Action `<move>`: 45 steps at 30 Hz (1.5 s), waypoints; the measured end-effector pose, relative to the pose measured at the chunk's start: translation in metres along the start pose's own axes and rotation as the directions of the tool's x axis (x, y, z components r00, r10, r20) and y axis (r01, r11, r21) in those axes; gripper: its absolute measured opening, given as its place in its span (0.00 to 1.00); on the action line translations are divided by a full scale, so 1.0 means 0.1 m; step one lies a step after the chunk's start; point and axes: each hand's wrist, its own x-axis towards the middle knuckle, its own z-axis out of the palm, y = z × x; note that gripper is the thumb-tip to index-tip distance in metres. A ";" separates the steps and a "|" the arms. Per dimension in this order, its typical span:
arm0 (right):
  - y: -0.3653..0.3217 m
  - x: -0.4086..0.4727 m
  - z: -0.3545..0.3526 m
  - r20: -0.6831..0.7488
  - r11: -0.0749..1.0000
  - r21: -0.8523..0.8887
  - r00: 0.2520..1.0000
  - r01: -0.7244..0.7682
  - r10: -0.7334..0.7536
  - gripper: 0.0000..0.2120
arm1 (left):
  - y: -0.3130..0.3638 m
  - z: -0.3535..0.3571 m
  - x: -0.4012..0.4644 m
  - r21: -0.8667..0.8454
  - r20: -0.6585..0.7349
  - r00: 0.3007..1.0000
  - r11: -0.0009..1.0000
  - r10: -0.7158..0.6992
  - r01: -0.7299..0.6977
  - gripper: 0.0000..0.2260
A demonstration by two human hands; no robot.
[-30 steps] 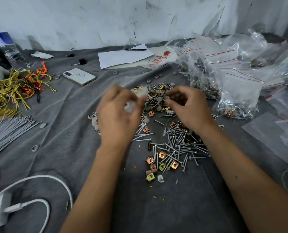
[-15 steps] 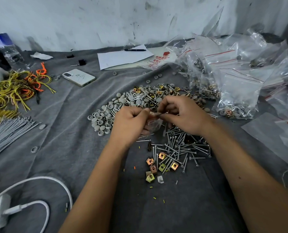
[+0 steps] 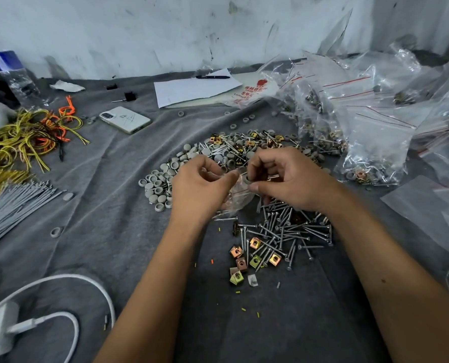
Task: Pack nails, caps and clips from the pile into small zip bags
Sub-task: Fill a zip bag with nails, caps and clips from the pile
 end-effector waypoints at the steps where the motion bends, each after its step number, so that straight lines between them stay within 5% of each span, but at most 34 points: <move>1: 0.00 0.00 0.00 0.007 1.000 0.000 1.000 -0.003 0.003 0.11 | 0.00 0.00 0.00 0.060 0.019 1.000 0.998 0.023 -0.024 0.08; 6: -0.01 0.00 0.00 -0.001 0.998 -0.055 1.000 0.009 -0.009 0.10 | 0.02 0.02 -0.03 0.199 0.103 0.990 0.973 0.098 -0.117 0.05; 18: -0.03 0.00 0.01 0.017 0.986 -0.164 1.000 -0.022 0.025 0.07 | 0.01 0.03 -0.01 0.182 0.196 0.976 0.975 0.093 -0.129 0.06; 31: -0.01 0.01 -0.04 -0.007 0.974 -0.225 1.000 -0.020 0.019 0.08 | -0.03 0.13 -0.04 0.156 -0.073 0.956 0.950 0.286 -0.272 0.07; 38: 0.01 -0.03 -0.18 -0.372 1.000 0.003 0.928 0.024 -0.022 0.07 | -0.05 0.12 -0.02 0.102 -0.149 0.945 0.955 0.291 -0.278 0.05; 40: 0.05 -0.07 -0.30 -0.420 0.995 -0.101 0.907 -0.011 -0.032 0.05 | -0.07 0.11 -0.01 0.103 -0.099 0.961 0.963 0.260 -0.250 0.06; 45: 0.12 -0.18 -0.53 -0.043 0.902 -0.413 0.992 -0.129 0.122 0.03 | -0.08 0.14 -0.02 0.135 0.085 0.968 0.960 0.234 -0.244 0.06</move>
